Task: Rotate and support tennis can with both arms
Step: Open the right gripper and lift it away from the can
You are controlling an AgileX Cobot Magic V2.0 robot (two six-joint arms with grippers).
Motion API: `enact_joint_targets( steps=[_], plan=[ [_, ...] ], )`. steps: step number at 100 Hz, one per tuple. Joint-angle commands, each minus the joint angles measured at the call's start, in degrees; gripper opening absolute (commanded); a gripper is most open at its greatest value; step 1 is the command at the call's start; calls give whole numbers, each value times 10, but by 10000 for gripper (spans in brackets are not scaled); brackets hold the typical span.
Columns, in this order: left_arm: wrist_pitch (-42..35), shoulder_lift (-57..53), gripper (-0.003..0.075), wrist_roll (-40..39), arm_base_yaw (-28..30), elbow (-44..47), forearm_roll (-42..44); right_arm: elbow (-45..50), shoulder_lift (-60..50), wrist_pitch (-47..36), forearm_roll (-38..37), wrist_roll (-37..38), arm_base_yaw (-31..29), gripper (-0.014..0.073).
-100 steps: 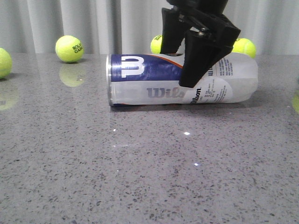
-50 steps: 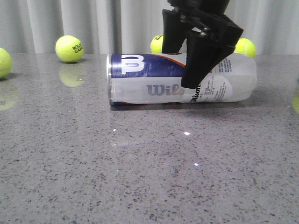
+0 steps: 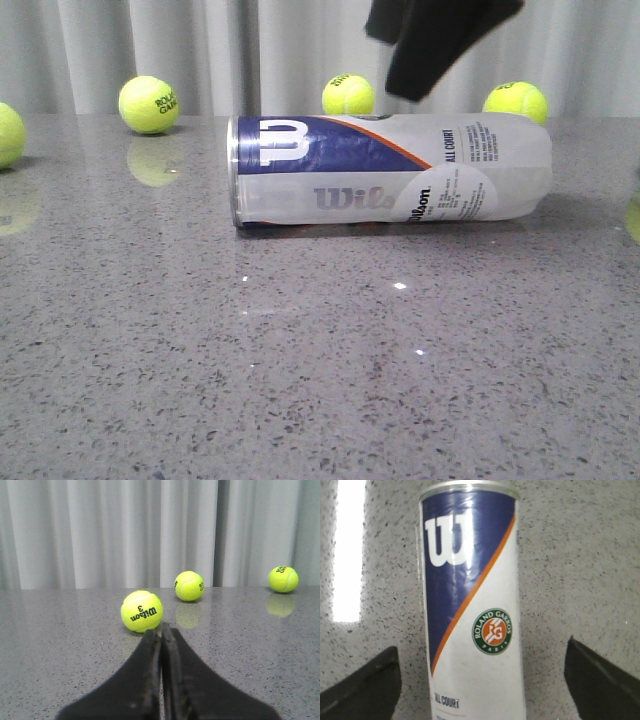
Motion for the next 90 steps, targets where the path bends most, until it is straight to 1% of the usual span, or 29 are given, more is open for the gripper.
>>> enact_joint_targets(
  steps=[1,16,31,38,41,46,53,68,74,80,90],
  plan=[
    [-44,-23,-21,-5,-3,27,-1,-19,-50,-22,5,89,-2,647],
    [-44,-23,-21,-5,-3,27,-1,-19,-94,-41,-10,198,-3,647],
    [-44,-23,-21,-5,-3,27,-1,-19,-138,-44,-64,311,-5,647],
    [-44,-23,-21,-5,-3,27,-1,-19,-157,-53,-86,380,-18,647],
    [-44,-23,-21,-5,-3,27,-1,-19,-166,-59,-94,416,-29,647],
    [-44,-23,-21,-5,-3,27,-1,-19,-177,-62,-99,456,-49,647],
    [-44,-23,-21,-5,-3,27,-1,-14,-196,-65,-101,482,-82,647],
    [-44,-23,-21,-5,-3,27,-1,20,-242,-84,-101,505,-163,647],
    [-44,-23,-21,-5,-3,27,-1,49,-267,-91,-101,511,-198,647],
    [-44,-23,-21,-5,-3,27,-1,74,-290,-99,-101,517,-220,647],
    [-44,-23,-21,-5,-3,27,-1,143,-338,-130,-100,524,-258,647]
  ],
)
